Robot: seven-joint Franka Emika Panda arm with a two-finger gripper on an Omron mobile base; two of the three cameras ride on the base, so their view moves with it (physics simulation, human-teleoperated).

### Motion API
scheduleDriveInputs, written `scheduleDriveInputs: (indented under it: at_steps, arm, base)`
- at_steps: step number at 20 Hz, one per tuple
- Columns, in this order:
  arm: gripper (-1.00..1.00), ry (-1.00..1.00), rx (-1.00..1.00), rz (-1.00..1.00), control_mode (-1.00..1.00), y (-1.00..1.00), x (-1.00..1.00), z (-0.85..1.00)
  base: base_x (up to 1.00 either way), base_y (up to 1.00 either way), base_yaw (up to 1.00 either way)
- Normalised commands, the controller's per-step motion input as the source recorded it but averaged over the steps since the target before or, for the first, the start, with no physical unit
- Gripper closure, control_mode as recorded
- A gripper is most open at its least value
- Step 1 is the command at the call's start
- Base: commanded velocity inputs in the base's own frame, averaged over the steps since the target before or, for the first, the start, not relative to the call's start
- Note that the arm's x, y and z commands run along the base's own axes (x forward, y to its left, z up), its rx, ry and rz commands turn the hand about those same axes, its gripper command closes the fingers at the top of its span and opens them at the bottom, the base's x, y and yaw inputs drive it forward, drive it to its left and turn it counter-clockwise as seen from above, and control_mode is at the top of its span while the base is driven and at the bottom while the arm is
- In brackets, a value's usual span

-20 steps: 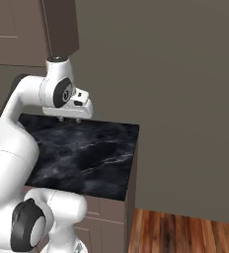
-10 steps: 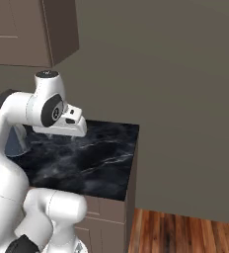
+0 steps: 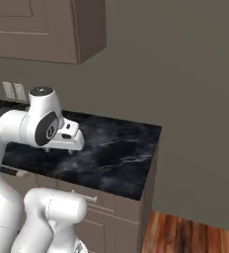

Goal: Navigate to the toaster.

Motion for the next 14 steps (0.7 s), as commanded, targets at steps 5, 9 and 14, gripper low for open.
scheduleDriveInputs:
  at_steps: [5,9,14]
  arm:
    - [-1.0,0.0,0.0,0.0,1.0,0.0,0.0,0.0]
    - [-1.0,0.0,0.0,0.0,1.0,0.0,0.0,0.0]
    - [-1.0,0.0,0.0,0.0,1.0,0.0,0.0,0.0]
  base:
    - [-0.06,0.35,0.64]
    - [0.0,0.45,0.68]
    - [0.07,0.56,0.65]
